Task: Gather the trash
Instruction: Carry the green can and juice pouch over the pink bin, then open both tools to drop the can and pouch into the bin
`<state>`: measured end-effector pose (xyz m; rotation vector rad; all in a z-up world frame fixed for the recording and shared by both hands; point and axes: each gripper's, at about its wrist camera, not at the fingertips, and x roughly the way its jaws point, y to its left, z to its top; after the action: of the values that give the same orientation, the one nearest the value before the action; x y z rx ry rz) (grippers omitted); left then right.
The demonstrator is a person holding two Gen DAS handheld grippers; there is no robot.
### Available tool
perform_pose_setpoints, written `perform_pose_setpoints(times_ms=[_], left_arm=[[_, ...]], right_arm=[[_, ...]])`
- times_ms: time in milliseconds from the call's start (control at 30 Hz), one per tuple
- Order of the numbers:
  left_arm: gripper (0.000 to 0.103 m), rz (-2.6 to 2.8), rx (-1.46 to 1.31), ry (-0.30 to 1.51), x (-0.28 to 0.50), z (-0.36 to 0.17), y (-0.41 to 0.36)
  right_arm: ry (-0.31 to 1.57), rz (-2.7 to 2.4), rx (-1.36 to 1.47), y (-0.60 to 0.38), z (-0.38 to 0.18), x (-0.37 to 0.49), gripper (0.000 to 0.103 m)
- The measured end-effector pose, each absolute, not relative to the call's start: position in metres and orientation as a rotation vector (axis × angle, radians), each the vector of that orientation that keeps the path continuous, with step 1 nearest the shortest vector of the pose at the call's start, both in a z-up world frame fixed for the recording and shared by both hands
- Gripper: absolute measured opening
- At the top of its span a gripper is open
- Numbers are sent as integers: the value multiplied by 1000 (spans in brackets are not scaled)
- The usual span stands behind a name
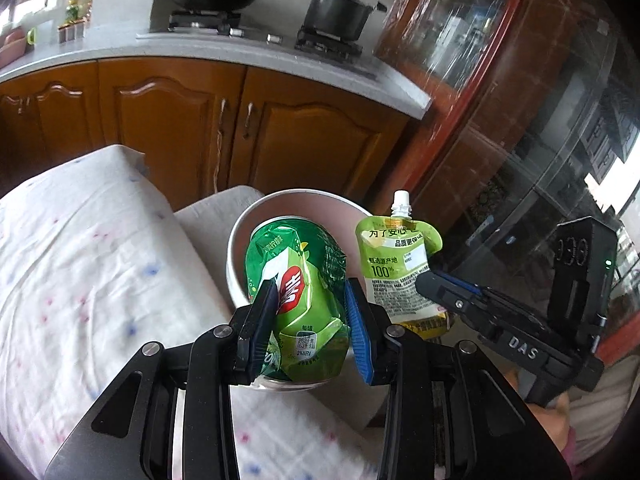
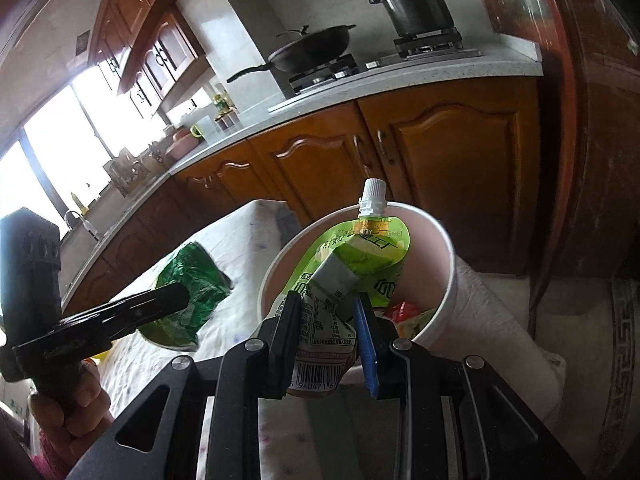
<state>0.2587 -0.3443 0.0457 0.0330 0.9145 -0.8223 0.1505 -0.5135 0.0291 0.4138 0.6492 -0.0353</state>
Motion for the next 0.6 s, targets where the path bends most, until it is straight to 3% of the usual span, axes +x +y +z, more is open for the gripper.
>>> perform_pose_setpoints(times_ms=[600], left_arm=[[33, -812, 82, 1031, 296, 17, -395]], right_arm=[[814, -47, 341, -529, 9, 189, 27]])
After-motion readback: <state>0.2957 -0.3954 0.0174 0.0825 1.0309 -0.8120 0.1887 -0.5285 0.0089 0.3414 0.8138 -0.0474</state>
